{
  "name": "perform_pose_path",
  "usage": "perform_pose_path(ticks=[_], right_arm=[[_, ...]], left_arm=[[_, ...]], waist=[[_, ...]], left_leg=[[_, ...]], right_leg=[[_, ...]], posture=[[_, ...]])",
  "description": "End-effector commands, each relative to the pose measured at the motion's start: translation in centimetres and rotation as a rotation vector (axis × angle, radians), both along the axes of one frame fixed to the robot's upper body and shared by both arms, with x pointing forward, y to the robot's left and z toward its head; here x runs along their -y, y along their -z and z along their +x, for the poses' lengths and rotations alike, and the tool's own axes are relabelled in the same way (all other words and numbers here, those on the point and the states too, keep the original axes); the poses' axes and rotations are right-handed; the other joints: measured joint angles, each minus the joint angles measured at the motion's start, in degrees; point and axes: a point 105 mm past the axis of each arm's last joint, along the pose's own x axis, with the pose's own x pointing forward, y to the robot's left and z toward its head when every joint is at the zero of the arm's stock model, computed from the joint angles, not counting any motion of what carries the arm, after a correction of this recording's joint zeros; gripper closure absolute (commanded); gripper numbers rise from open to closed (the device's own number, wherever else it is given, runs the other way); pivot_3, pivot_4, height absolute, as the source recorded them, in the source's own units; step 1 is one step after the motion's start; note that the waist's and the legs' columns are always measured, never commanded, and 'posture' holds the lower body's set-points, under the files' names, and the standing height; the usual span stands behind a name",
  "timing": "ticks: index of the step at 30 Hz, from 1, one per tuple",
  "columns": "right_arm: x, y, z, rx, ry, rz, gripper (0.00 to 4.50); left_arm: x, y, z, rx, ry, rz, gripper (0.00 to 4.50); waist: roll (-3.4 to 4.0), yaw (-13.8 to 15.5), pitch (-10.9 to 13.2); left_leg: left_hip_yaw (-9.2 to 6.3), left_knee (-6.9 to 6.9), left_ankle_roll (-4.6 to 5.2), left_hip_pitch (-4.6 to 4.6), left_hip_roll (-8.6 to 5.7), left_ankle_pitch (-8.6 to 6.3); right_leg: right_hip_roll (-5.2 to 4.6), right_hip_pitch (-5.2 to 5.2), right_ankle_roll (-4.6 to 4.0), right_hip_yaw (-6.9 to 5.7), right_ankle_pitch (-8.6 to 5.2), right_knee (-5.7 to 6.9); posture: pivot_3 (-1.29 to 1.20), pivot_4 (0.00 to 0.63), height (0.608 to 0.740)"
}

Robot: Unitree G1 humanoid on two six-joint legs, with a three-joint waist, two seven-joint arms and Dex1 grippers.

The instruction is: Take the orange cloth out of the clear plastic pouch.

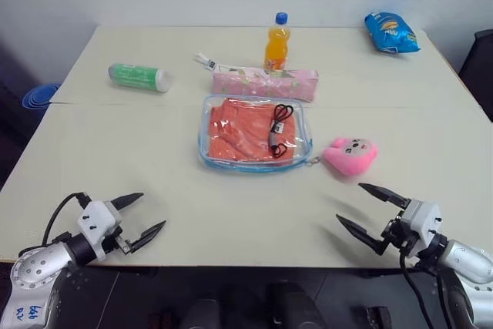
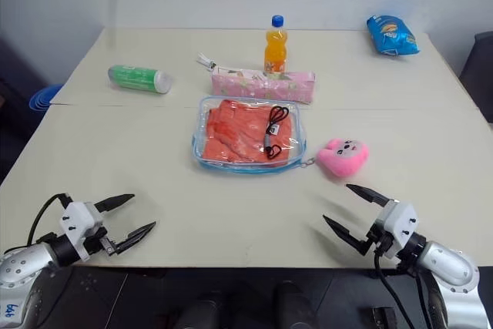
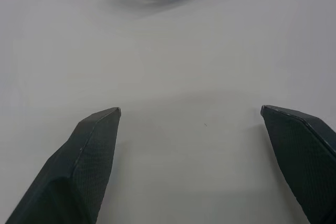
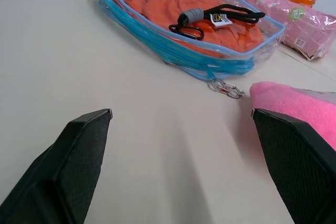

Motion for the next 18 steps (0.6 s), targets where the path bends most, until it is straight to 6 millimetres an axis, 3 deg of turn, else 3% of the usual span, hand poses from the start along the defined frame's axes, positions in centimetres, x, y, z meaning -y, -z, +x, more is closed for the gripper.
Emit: perform_pose_path(ticks=[1,18], right_arm=[[0.16,-0.55,-0.01,0.043,0.003,0.000,0.05],[0.26,-0.38,-0.05,0.055,0.009,0.024,0.05]], left_arm=[[0.25,-0.51,0.02,0.006,0.023,-0.004,0.00],[0.96,-1.48,0.79,-0.017,0.078,-0.067,0.00]], waist=[[0.00,0.03,0.00],[0.00,0.05,0.00]], left_leg=[[0.00,0.00,0.00,0.00,0.00,0.00],[-0.01,0.00,-0.01,0.01,0.00,0.00]], right_leg=[[0.00,0.00,0.00,0.00,0.00,0.00],[0.00,0.00,0.00,-0.01,0.00,0.05]], posture=[[0.00,0.150,0.740],[0.00,0.150,0.740]])
